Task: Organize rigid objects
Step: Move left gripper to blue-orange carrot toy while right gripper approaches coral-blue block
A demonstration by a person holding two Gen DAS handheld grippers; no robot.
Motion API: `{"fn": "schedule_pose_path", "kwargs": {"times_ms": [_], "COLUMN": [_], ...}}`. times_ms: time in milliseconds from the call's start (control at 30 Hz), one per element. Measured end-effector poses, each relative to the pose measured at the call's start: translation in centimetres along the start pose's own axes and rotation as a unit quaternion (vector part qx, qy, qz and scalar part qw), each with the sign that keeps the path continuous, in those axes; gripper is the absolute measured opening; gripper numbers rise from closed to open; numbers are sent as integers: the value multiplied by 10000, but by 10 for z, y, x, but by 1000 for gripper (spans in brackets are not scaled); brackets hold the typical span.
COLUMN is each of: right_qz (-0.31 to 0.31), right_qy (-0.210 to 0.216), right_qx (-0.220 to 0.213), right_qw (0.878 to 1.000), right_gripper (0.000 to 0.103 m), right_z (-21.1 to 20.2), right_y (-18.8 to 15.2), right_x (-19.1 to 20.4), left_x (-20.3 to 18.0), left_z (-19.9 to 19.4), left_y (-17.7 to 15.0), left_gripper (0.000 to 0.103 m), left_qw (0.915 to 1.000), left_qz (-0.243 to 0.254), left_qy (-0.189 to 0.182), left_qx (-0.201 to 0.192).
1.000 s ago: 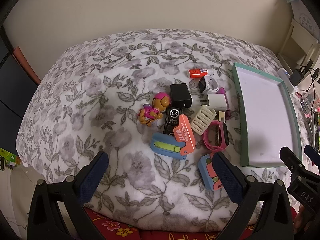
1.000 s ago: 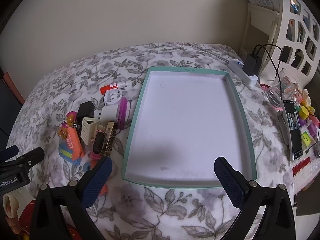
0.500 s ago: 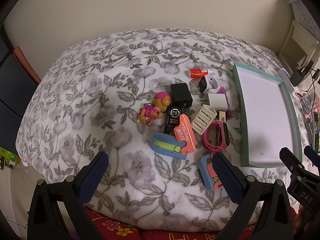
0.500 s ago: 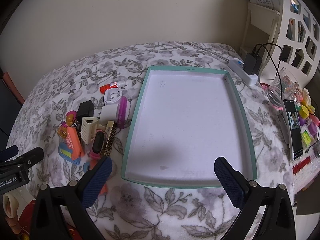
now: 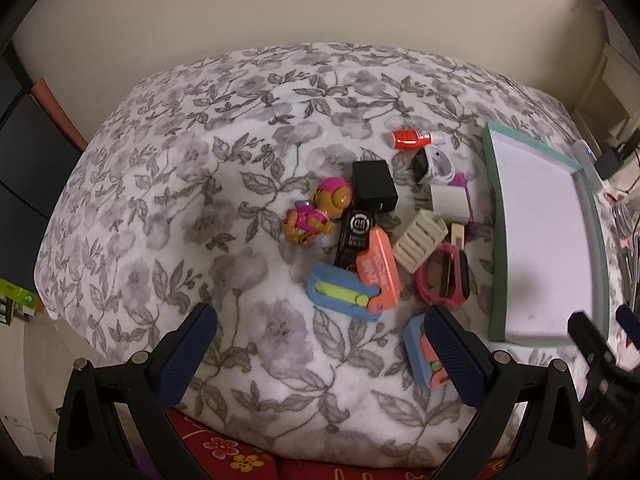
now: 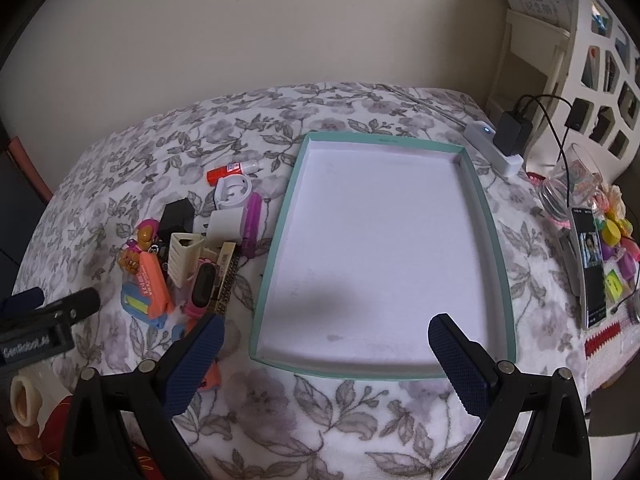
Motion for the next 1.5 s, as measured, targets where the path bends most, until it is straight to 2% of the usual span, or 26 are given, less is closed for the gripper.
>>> {"fn": "schedule_pose_path", "kwargs": {"times_ms": [233,367,500,667,833,1033,1133,1300,1433,1500], "right_qz": [-208,-385,-681,-872,-861,-818,-864,-929,-1058,-1121], "right_qy": [188,341,466,426,495,528,512,712,966,1074], "right_qx": [93,331,539,649,765,733,695,706,717,710], "right_qw": [9996,9981,9951,9932,9921,9925,9925,9906,9871,9853], "right_gripper": [103,103,103,103,103,103,103,103,103,99], "right_z": [3,17,31,44,53,52,49,46,41,39], "right_y": [21,25,22,19,11,8,7,5,1,-1], "right_x": [20,39,60,73,76,75,75,81,92,98], "left_x": [0,4,14,24,27,21,27,49,65,73], "left_z": [9,22,41,71,89,107,117,121,127,130], "left_y": [28,37,34,25,19,18,14,4,-10,-16], "left_gripper": [103,103,103,103,103,103,103,102,102,102], "left_qw": [9989,9971,9946,9886,9837,9833,9783,9650,9536,9489], "left_qz": [-423,-649,-808,-1097,-1320,-1284,-1535,-2124,-2460,-2599], "left_qy": [10,45,143,-86,-252,-336,-490,-632,-553,-535], "left_qx": [198,387,638,1024,1194,1245,1304,1403,1644,1708]}}
Point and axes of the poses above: each gripper's, at about its wrist camera, not at the fingertips, and z roughly the way its jaws point, x to its left, y to its top, the point moved 6 cm from there along z, roughly the way its jaws point, and after that the axes turned 11 degrees about -y, right-handed, at the moved point
